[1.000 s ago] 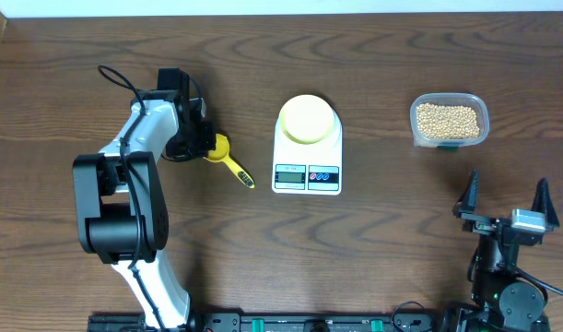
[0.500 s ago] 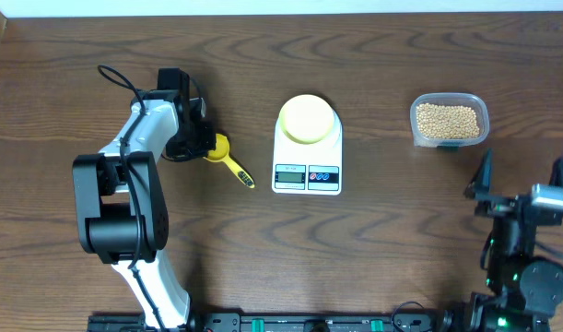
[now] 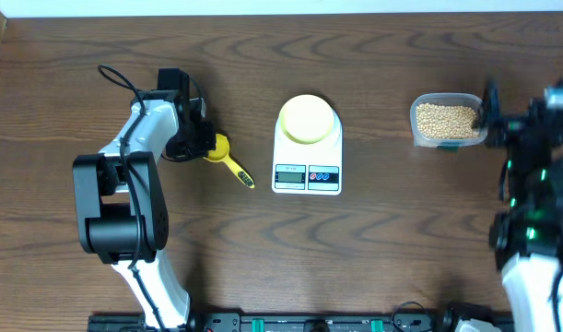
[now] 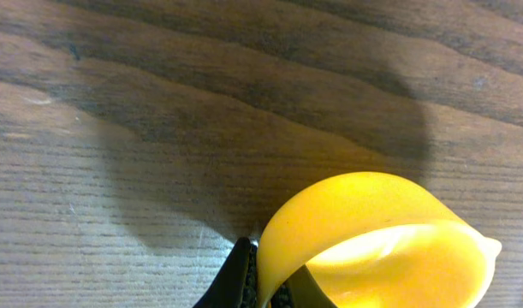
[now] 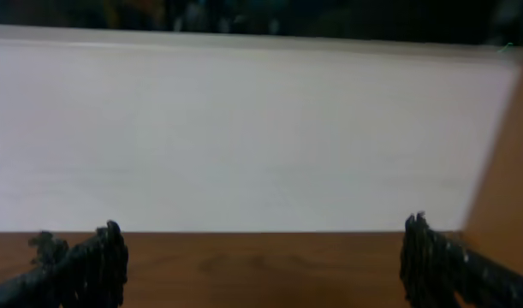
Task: Scoop item into bowl and weigh 50g on scale
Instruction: 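Raise the right arm and move the right gripper toward the back, then carry the yellow scoop with the left gripper toward the right gripper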
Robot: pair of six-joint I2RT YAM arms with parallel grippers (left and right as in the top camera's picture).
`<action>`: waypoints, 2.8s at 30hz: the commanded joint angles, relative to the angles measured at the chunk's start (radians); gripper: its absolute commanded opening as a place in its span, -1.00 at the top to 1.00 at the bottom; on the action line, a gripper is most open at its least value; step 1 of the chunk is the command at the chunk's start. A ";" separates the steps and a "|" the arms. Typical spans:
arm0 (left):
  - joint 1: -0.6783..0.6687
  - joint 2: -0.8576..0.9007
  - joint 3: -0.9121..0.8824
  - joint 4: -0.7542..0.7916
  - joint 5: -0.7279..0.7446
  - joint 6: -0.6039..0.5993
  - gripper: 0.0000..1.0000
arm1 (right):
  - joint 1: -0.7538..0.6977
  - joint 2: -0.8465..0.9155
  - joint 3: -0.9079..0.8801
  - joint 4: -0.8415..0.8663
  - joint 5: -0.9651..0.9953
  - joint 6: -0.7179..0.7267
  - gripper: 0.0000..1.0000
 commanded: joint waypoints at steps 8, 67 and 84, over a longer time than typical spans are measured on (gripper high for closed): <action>-0.001 0.014 0.015 -0.006 0.009 -0.002 0.85 | -0.001 0.390 0.332 0.002 -0.304 0.335 -0.98; 0.034 -0.054 0.049 0.042 0.000 -0.021 0.85 | 0.268 1.032 0.759 0.454 -0.969 0.627 -0.98; 0.104 -0.278 0.049 0.219 -0.016 -0.130 0.85 | 0.293 1.032 0.763 0.454 -0.919 0.589 -0.98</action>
